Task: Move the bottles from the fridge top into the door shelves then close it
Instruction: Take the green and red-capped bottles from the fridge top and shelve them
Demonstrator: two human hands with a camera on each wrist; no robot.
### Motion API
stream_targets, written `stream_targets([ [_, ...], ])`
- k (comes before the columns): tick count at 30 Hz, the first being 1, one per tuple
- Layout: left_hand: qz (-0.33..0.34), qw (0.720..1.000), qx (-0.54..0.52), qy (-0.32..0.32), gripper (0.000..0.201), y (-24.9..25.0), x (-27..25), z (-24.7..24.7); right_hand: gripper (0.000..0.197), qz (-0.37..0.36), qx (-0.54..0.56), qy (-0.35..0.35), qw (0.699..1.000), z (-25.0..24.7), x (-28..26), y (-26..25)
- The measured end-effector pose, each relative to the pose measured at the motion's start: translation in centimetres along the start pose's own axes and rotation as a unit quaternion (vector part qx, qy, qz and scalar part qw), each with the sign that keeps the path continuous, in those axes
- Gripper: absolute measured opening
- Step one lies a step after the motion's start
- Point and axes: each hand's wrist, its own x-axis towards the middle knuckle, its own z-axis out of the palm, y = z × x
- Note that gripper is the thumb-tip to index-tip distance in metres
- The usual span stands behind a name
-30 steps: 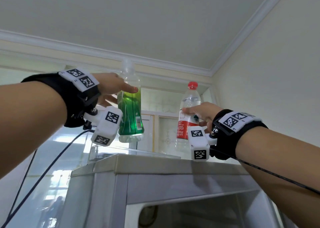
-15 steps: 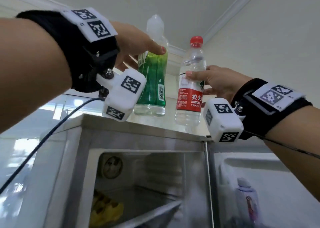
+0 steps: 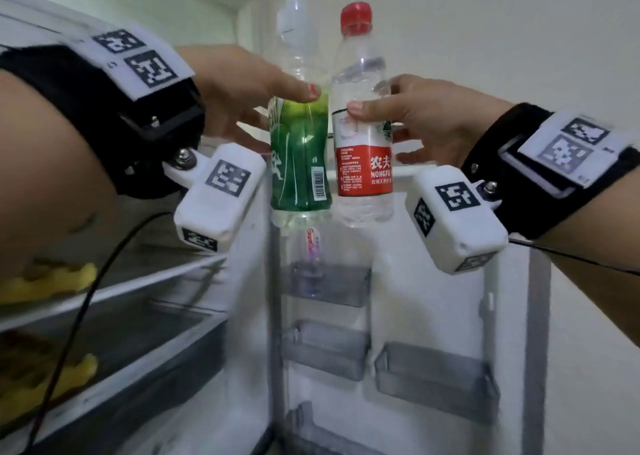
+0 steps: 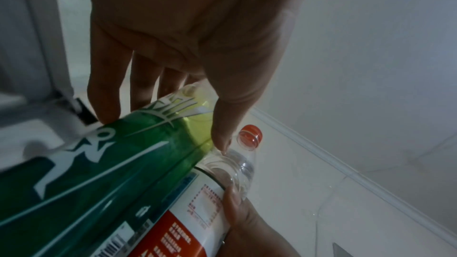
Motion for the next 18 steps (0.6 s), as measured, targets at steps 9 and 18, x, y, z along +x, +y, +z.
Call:
stream_targets([
  [9,-0.029,0.990,-0.119,-0.075,0.062,-3.6,1.6,11.1,0.059,0.096,-0.018,0.030,0.995,-3.8,-4.2,7.9],
  [18,-0.034,0.986,-0.151,-0.065,0.078,-8.7,2.4,20.6,0.066,0.156,0.015,0.074,0.985,-3.1,-5.7,17.2],
])
